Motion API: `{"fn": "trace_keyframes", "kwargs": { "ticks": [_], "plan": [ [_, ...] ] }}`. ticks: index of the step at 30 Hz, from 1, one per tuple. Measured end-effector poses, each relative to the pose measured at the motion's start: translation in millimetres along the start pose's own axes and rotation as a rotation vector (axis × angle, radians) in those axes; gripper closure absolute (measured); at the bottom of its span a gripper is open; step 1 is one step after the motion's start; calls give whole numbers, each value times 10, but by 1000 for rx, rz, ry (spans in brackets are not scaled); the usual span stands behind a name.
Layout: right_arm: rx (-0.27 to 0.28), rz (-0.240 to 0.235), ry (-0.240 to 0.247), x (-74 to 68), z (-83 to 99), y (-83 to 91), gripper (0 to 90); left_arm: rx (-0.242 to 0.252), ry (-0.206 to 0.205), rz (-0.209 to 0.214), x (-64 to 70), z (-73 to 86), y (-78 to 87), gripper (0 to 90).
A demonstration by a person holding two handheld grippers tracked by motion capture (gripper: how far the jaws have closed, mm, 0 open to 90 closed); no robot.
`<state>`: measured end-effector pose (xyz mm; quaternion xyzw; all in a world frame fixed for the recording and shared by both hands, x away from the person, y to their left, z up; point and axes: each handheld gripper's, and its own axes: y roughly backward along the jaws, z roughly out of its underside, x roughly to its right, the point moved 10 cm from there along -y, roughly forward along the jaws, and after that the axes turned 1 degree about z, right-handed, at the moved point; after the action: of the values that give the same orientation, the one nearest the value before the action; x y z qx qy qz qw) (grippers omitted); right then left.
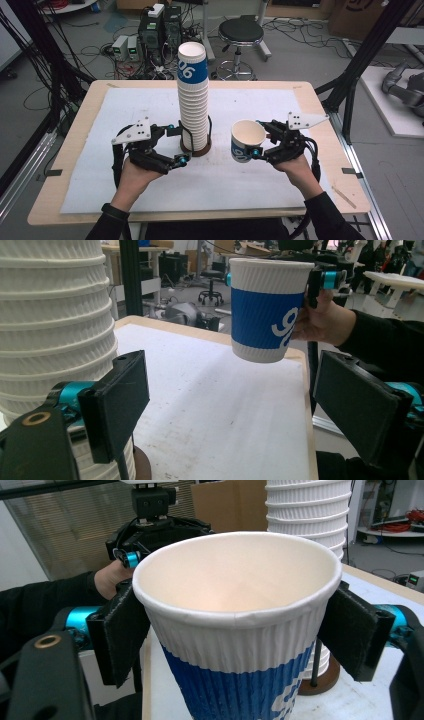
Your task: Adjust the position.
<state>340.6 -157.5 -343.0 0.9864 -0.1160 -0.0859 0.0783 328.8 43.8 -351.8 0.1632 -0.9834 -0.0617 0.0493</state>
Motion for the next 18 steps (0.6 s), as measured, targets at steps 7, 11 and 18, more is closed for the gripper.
{"fn": "trace_keyframes", "kwargs": {
  "ticks": [7,11,18],
  "plan": [
    [0,-2,-2,-6,1,-5,188,-4,9,0,-27,35,-2,146],
    [1,-2,1,-6,1,-6,188,-5,10,-6,-37,42,-1,146],
    [0,-4,-1,-9,4,-7,188,-13,5,-2,-27,50,-9,146]
  ]
}}
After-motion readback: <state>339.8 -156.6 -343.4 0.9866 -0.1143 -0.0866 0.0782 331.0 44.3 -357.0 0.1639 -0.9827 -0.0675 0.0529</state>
